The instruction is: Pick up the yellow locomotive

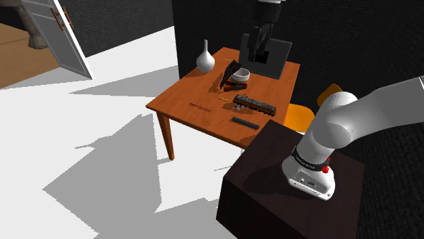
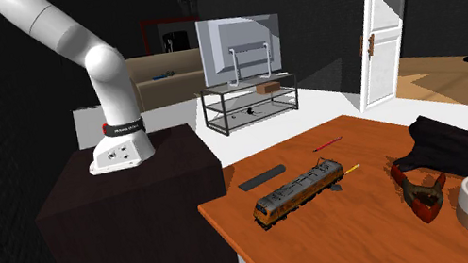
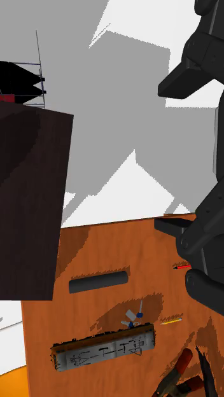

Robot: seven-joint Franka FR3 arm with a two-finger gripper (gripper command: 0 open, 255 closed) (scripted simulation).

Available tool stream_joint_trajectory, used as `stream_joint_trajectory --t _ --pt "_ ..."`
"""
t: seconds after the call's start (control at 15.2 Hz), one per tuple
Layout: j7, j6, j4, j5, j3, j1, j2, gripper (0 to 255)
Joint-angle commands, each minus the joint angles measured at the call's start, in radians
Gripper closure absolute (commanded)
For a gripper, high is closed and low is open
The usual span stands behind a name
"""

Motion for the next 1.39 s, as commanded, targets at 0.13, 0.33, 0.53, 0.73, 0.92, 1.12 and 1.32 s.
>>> stream_joint_trajectory --t 0.13,0.33,0.53,0.73,0.92,1.12,1.32 --pt "-0.035 0.047 -0.05 -0.022 -0.024 -0.01 0.001 0" --pt "-0.088 0.12 -0.118 -0.054 -0.062 -0.027 0.012 0" --pt "-0.139 0.197 -0.175 -0.087 -0.101 -0.045 0.035 0" --pt "-0.189 0.278 -0.222 -0.119 -0.142 -0.064 0.072 0" --pt "-0.239 0.363 -0.258 -0.15 -0.183 -0.084 0.123 0" --pt "-0.288 0.451 -0.282 -0.176 -0.226 -0.103 0.187 0" --pt "-0.338 0.54 -0.294 -0.198 -0.269 -0.119 0.265 0"
